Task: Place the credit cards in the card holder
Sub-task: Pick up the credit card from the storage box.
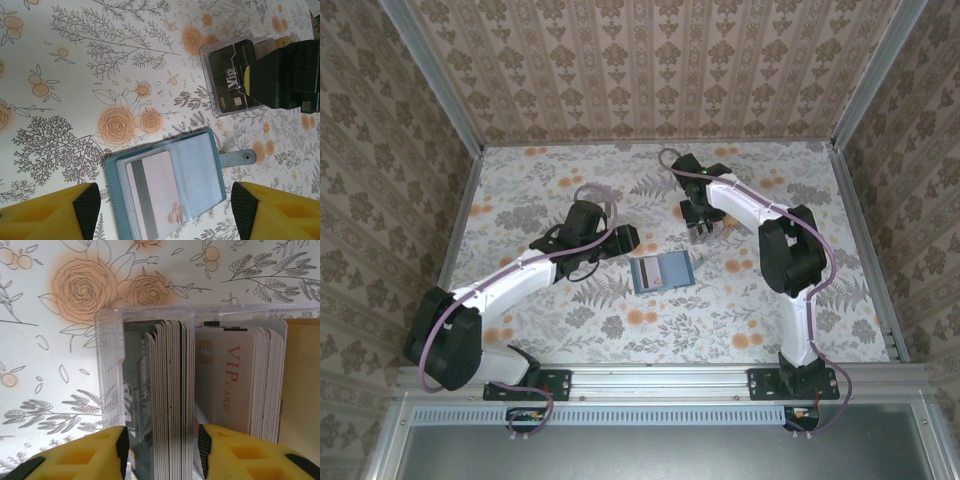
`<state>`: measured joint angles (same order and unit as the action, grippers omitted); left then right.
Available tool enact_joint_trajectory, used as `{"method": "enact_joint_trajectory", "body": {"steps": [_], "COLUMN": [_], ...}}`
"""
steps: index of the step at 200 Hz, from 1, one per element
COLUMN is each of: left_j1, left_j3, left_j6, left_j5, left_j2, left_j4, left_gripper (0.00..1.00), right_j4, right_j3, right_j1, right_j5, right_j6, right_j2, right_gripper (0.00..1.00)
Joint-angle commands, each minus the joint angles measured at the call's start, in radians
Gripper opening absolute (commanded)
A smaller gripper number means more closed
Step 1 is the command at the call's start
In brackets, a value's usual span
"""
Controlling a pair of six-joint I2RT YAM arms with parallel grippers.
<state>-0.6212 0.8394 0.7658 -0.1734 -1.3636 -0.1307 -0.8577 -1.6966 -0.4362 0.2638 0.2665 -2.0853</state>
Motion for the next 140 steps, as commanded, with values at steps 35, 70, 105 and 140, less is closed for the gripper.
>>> {"method": "enact_joint_trajectory", "body": {"steps": [35, 70, 105, 140], "left_j1": [0.008, 0.008, 0.008, 0.009], "left_j3": [-0.013, -0.019, -0.014, -0.014], "left_j6": [0.019, 0.029, 0.029, 0.03], "left_j5": [0.0, -0.002, -0.012, -0.017], "left_j2": [0.009, 0.0, -0.012, -0.02], "left_j4": [0.006, 0.015, 0.016, 0.016], "left_gripper": [0.73, 0.73, 0.73, 0.73], "right_j4": [-0.045, -0.029, -0.024, -0.018], "right_j3": [-0.026, -0.013, -0.002, 0.008], "right_j1": [-0.01, -0.01, -0.01, -0.009], "right_j5": [0.142, 0.175, 0.18, 0.187], "right_j6": [-0.047, -0.056, -0.054, -0.056], "right_j2": [-0.019, 0.0, 0.01, 0.024], "right_gripper": [0.41, 0.34, 0.31, 0.2]}}
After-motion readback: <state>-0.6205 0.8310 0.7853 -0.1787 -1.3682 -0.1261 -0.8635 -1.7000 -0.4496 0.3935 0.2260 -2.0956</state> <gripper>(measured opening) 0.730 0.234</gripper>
